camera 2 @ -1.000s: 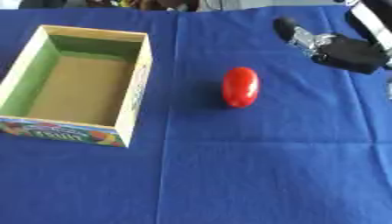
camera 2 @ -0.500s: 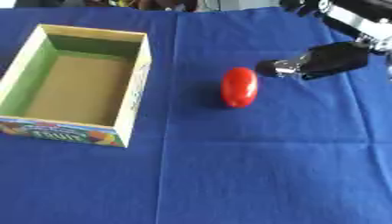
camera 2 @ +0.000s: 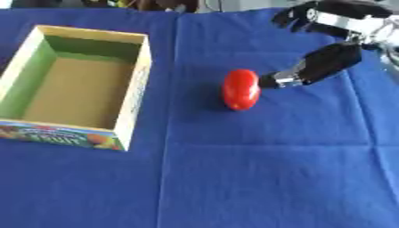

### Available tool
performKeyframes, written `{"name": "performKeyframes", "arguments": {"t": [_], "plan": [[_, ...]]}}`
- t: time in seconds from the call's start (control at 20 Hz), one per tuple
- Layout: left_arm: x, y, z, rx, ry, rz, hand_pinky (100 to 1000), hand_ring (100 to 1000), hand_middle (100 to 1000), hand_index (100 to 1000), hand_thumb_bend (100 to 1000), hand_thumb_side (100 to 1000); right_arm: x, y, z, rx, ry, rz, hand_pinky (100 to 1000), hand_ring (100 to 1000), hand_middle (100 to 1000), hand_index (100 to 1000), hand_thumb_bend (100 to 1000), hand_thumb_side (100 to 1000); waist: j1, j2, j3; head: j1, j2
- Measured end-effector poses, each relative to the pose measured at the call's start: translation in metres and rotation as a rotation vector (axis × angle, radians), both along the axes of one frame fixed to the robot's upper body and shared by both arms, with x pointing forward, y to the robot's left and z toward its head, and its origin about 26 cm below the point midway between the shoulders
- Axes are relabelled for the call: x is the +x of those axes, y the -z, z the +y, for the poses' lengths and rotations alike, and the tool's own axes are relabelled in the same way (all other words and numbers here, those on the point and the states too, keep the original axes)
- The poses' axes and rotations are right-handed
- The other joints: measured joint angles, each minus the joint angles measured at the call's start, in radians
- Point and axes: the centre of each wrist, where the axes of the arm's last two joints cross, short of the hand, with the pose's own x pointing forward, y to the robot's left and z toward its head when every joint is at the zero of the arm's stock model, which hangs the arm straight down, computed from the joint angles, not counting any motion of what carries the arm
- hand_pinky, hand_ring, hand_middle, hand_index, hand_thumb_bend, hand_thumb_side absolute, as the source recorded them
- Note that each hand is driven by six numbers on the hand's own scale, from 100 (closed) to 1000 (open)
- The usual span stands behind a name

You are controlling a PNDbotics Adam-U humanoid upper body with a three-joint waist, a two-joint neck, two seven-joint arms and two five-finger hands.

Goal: Pick up objects on the table and place them in the box.

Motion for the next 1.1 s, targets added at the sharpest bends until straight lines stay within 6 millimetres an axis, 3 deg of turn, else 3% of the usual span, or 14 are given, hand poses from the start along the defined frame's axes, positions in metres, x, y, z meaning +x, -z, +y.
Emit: {"name": "performKeyframes", "arguments": {"t": [0.85, 0.9, 0.95, 1.1], "plan": [[0.0, 0.0, -0.001, 0.005, 0.013, 0.006, 596, 847, 793, 753, 100, 1000, 0.046, 0.034, 0.007, -0.062, 0.024, 0.118, 887, 906, 892, 983, 637, 530, -0.007, 0.014, 0.022, -0.023, -0.002], [0.0, 0.0, -0.001, 0.005, 0.014, 0.006, 596, 847, 793, 753, 100, 1000, 0.048, 0.037, 0.006, -0.064, 0.023, 0.126, 885, 905, 889, 984, 697, 511, -0.007, 0.014, 0.022, -0.024, -0.002], [0.0, 0.0, -0.001, 0.006, 0.015, 0.006, 596, 847, 793, 753, 100, 1000, 0.05, 0.038, 0.005, -0.066, 0.024, 0.133, 885, 905, 889, 984, 640, 528, -0.007, 0.014, 0.022, -0.025, -0.002], [0.0, 0.0, -0.002, 0.004, 0.017, 0.006, 596, 847, 793, 753, 100, 1000, 0.053, 0.043, 0.005, -0.07, 0.021, 0.153, 879, 902, 881, 981, 641, 532, -0.007, 0.016, 0.022, -0.026, -0.002]]}}
